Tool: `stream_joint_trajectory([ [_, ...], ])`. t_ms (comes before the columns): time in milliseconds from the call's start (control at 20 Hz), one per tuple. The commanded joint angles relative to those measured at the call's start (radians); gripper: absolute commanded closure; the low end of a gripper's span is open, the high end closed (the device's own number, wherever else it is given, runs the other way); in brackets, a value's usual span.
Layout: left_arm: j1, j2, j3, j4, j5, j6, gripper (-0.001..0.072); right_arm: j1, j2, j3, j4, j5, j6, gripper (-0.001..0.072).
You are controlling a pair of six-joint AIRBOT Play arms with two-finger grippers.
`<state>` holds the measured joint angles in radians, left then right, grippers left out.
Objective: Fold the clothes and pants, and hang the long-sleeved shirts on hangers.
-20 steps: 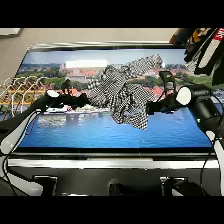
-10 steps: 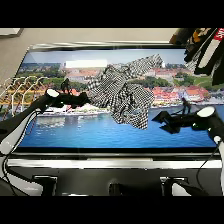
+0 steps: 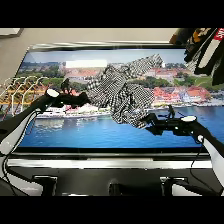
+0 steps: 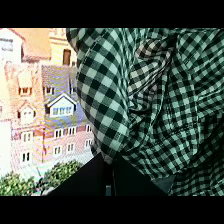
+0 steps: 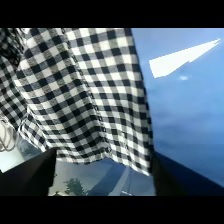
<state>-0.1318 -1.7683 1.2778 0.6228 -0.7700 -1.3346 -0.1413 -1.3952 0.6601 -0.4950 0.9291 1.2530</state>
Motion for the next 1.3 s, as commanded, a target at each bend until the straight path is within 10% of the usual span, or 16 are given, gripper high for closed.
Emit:
stream_joint_trajectory([
  [0, 0.001, 0.000, 0.010, 0.065, -0.001, 0.003, 0.0687, 0.016, -0.032, 0.001, 0.079, -0.052, -0.039, 0.0429],
  [50, 0.002, 0.003, 0.030, 0.116, -0.012, 0.002, 0.0687, 0.016, -0.022, 0.015, 0.107, -0.045, -0.074, 0.0661],
  [100, 0.002, 0.010, 0.061, 0.155, -0.026, -0.001, 0.0688, 0.016, 0.005, 0.043, 0.119, -0.046, -0.081, 0.0683],
  [600, 0.008, 0.331, 0.782, 0.698, -0.264, -0.249, 0.0687, 0.016, 0.499, 0.851, -0.594, -0.016, 0.466, 0.0685],
  [950, 0.008, 0.752, 0.782, 0.872, -0.362, -0.458, 0.0686, 0.016, 0.863, 1.061, -1.032, 0.124, 0.630, 0.0684],
  [1250, 0.008, 0.906, 0.737, 0.873, -0.382, -0.510, 0.0686, 0.016, 0.975, 1.061, -1.113, 0.112, 0.672, 0.0684],
])
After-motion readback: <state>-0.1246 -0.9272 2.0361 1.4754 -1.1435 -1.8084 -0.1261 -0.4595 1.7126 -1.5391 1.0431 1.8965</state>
